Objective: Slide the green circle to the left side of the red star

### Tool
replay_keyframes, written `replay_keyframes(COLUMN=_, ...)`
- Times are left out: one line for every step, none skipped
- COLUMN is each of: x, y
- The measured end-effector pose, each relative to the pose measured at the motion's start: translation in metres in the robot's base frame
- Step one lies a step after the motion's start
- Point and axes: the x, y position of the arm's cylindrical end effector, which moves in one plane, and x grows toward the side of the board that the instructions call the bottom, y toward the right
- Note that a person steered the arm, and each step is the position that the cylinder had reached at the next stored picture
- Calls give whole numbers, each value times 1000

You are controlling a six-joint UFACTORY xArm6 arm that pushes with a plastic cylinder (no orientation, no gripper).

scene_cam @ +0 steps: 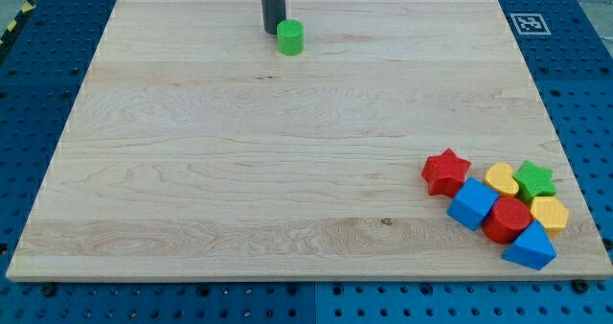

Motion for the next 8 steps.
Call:
replay_keyframes(x=21, y=18)
replay_keyframes(x=43, y=34)
replay_keyframes(x=65, y=55)
replay_keyframes(x=87, y=80)
replay_keyframes(x=103, y=110)
replay_keyframes(x=116, y=135)
replay_keyframes(x=130, y=144)
replay_keyframes(x=142, y=150)
